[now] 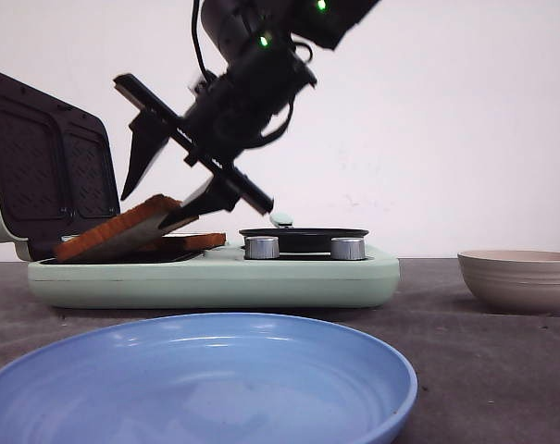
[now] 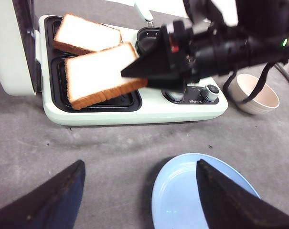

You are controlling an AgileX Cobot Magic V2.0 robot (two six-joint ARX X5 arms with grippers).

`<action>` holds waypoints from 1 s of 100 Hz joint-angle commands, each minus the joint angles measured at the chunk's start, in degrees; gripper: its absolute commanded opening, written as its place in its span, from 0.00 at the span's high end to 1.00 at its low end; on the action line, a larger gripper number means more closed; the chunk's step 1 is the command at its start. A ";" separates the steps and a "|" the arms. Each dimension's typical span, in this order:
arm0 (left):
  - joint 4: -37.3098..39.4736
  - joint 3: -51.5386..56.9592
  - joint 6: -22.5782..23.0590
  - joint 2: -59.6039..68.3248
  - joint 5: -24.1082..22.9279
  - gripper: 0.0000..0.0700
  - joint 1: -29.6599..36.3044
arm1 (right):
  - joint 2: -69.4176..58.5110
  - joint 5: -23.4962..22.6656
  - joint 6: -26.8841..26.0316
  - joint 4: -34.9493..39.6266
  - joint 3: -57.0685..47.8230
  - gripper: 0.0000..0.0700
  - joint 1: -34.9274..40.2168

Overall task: Make breakfast with bread and shrimp
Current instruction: 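Open the right gripper to release the bread onto the press plate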

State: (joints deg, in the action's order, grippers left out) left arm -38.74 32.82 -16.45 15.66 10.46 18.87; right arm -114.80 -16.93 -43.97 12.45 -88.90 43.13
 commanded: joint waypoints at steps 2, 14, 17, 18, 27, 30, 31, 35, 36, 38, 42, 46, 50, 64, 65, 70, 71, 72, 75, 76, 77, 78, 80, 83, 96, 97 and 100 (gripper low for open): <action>0.59 0.20 0.61 -0.04 0.07 0.44 0.11 | -0.94 1.53 3.85 1.97 -2.32 0.58 0.61; 0.61 0.20 0.74 -0.04 0.07 0.44 0.11 | -0.94 2.23 6.05 5.75 -3.93 0.55 0.26; 0.61 0.20 0.74 -0.04 0.07 0.44 0.11 | -0.94 2.10 6.12 6.71 -4.26 0.55 0.15; 0.61 0.20 0.77 -0.04 0.07 0.44 0.11 | -0.94 2.08 6.12 6.86 -4.31 0.55 0.13; 0.63 0.20 0.77 -0.04 0.07 0.44 0.11 | -0.94 2.27 6.80 8.17 -4.48 0.54 0.00; 0.63 0.20 0.77 -0.04 0.07 0.44 0.11 | -0.94 2.60 7.04 8.24 -4.48 0.54 0.02; 0.63 0.20 0.77 -0.04 0.07 0.44 0.11 | -0.94 2.64 7.13 8.24 -4.48 0.54 0.02; 0.63 0.20 0.77 -0.04 0.07 0.44 0.11 | -0.94 2.62 7.19 8.22 -4.48 0.54 0.02; 0.63 0.20 0.77 -0.04 0.07 0.44 0.11 | -0.94 2.58 7.17 8.22 -4.48 0.54 0.02; 0.63 0.20 0.77 -0.04 0.07 0.44 0.11 | -0.94 2.49 7.19 8.22 -4.48 0.54 0.02; 0.63 0.20 0.77 -0.04 0.07 0.44 0.11 | -0.94 1.92 7.37 8.26 -4.48 0.54 0.02; 0.63 0.20 0.77 -0.04 0.07 0.44 0.11 | -0.94 1.99 7.58 8.72 -4.48 0.54 0.02; 0.63 0.20 0.77 -0.04 0.07 0.44 0.11 | -0.94 2.03 8.02 9.14 -4.48 0.54 0.02; 0.63 0.20 0.77 -0.04 0.07 0.44 0.11 | -0.94 2.62 9.57 9.49 -4.55 0.54 0.24; 0.63 0.20 0.77 -0.04 0.07 0.44 0.11 | -0.94 2.62 9.75 9.46 -4.57 0.54 0.24; 0.63 0.20 0.77 -0.04 0.07 0.44 0.11 | -0.92 2.62 10.54 9.51 -4.83 0.54 0.24; 0.63 0.20 0.77 -0.04 0.07 0.44 0.11 | -0.92 2.60 10.82 9.51 -4.94 0.54 0.24; 0.63 0.20 0.74 -0.04 0.07 0.44 0.11 | -0.92 2.60 10.95 9.53 -4.96 0.54 0.24; 0.63 0.20 0.77 -0.04 0.07 0.44 0.11 | -0.90 2.56 11.67 9.62 -5.22 0.54 0.24; 0.63 0.20 0.77 -0.04 0.07 0.44 0.11 | -0.90 2.54 11.89 9.75 -5.33 0.54 0.24; 0.61 0.20 0.77 -0.04 0.07 0.44 0.11 | -0.90 2.54 12.09 9.92 -5.46 0.54 0.22; 0.61 0.20 0.77 -0.04 0.07 0.44 0.11 | -0.85 2.56 12.33 10.12 -5.64 0.54 0.22; 0.61 0.20 0.77 -0.04 0.07 0.44 0.11 | -0.74 2.60 12.87 10.51 -5.90 0.54 0.20; 0.61 0.20 0.77 -0.04 0.07 0.44 0.11 | -0.46 2.75 13.86 11.17 -6.32 0.54 0.11; 0.68 0.20 0.77 -0.04 0.04 0.44 0.11 | 1.14 4.59 18.03 12.96 -7.63 0.54 -0.02; 0.66 0.20 0.79 -0.04 0.02 0.44 0.11 | 1.38 4.85 18.34 12.98 -7.63 0.54 -0.02; 0.68 0.20 0.79 -0.04 0.02 0.44 0.11 | 2.05 5.64 19.39 13.07 -7.63 0.54 -0.04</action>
State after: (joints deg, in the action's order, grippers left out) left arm -38.72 32.82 -16.05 15.66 10.46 18.87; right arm -114.08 -12.53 -28.75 25.58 -94.94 42.68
